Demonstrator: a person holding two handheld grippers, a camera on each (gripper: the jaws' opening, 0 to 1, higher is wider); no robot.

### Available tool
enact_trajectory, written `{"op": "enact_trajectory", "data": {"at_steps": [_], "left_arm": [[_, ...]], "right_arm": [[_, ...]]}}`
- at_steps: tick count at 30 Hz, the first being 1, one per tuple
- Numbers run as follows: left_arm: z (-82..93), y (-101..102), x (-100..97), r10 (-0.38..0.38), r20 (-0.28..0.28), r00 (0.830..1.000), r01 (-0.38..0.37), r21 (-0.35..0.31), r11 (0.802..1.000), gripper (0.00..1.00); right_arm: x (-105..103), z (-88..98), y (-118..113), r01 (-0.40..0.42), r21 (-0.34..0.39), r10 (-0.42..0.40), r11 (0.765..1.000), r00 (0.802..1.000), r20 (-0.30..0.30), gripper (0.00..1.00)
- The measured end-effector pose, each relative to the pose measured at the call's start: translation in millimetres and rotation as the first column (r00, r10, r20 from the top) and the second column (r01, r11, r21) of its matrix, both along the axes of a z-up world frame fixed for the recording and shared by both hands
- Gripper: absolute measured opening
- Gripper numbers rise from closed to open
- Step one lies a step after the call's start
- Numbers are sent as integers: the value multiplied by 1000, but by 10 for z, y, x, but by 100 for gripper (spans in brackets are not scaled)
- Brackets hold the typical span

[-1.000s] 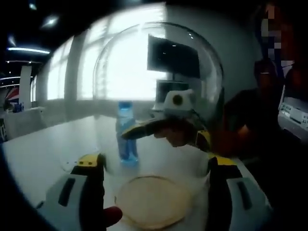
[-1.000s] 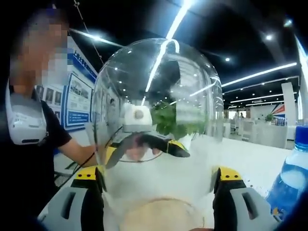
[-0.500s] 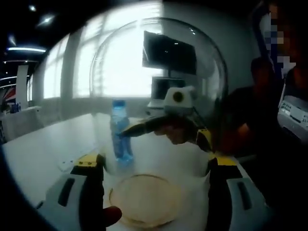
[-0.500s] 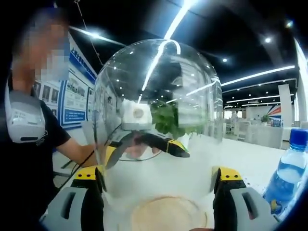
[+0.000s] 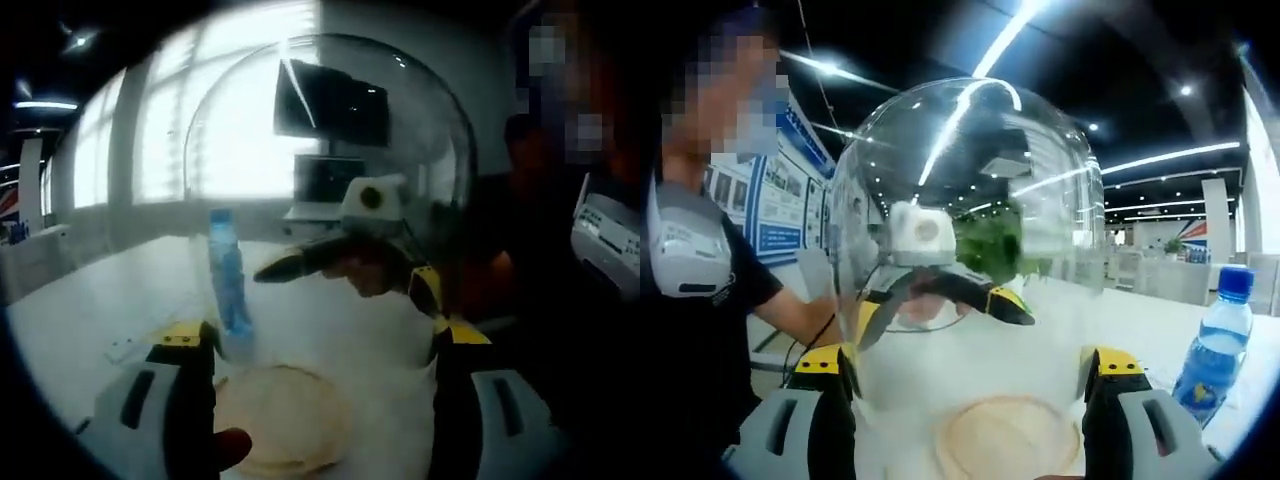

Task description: Open the cover put in the Mizone put the cover back on

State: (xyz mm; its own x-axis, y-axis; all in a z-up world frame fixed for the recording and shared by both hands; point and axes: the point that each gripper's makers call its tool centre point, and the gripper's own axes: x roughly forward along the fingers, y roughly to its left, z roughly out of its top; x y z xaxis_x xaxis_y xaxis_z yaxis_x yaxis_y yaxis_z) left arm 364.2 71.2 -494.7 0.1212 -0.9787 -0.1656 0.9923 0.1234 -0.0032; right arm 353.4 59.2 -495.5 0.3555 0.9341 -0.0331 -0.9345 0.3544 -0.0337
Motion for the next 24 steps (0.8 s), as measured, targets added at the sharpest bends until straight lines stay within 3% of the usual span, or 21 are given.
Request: {"op": "enact_trajectory", "data": {"at_steps": [5, 24], "left_arm": [[-41, -75, -99, -24, -1, 1000, 24, 34, 999, 78], [-46, -243, -436, -93, -6, 996, 94, 67, 993, 78]], "right_arm": [[-106, -40, -73, 25, -2, -25, 1000, 1000, -4, 89], [-386, -64, -242, 91, 42, -90, 995, 996, -28, 89]]}}
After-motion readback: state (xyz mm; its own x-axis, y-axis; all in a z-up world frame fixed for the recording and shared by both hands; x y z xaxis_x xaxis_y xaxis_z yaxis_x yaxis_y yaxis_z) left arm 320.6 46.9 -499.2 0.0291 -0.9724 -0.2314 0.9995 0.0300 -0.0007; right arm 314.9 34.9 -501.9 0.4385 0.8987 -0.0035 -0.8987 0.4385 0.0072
